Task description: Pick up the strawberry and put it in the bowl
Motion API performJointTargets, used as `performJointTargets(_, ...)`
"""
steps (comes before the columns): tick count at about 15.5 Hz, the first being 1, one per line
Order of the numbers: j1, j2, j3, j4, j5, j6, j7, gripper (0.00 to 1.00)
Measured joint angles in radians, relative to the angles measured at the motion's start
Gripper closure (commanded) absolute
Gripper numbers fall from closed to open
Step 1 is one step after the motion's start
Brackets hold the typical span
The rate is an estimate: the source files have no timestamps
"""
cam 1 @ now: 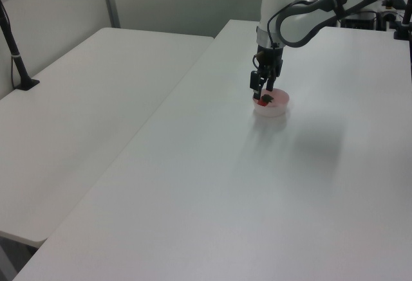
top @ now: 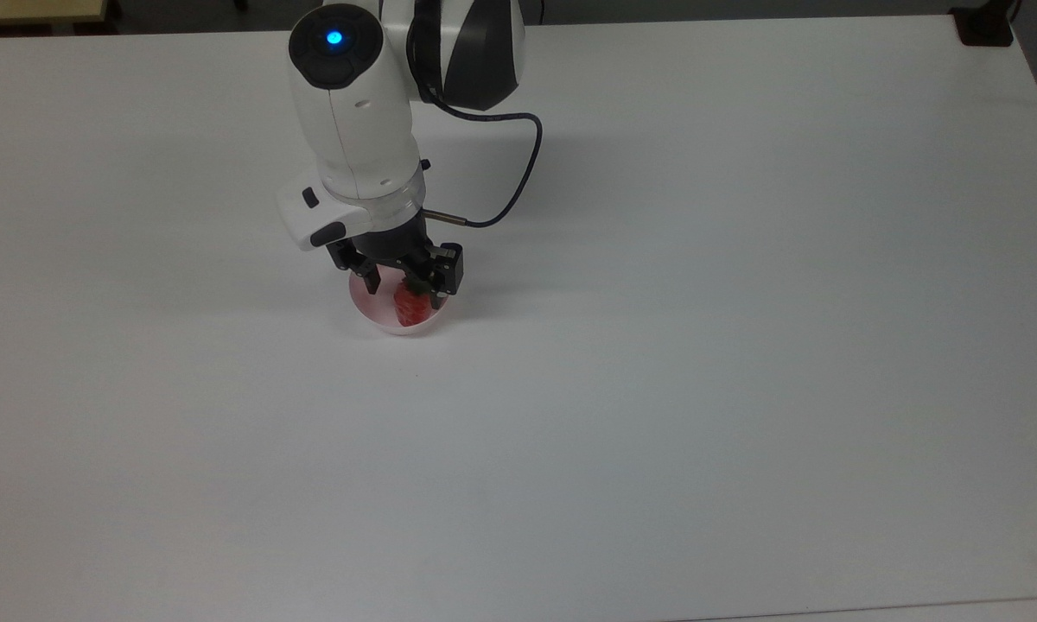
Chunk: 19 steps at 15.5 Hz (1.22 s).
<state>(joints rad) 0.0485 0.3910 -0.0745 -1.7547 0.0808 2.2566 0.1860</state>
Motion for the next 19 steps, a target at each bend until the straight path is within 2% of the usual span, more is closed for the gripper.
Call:
performJointTargets(3,-0.002,-0.019,0.0,0.014,0.0,-0.008,0.0,0.0)
performJointTargets(5,-0.011,-0.06,-0.002,0.032,0.0,-0.081,0.002,0.0)
performJointTargets(10,-0.049,-0.233,-0.008,0.152,0.0,-0.471,0.003,0.0)
performJointTargets(15,-0.056,-0.413,-0.015,0.167,0.0,-0.749,0.01,0.0)
performJointTargets(19,-0.029,-0.453,-0.035,0.155,-0.018,-0.782,0.004,0.0)
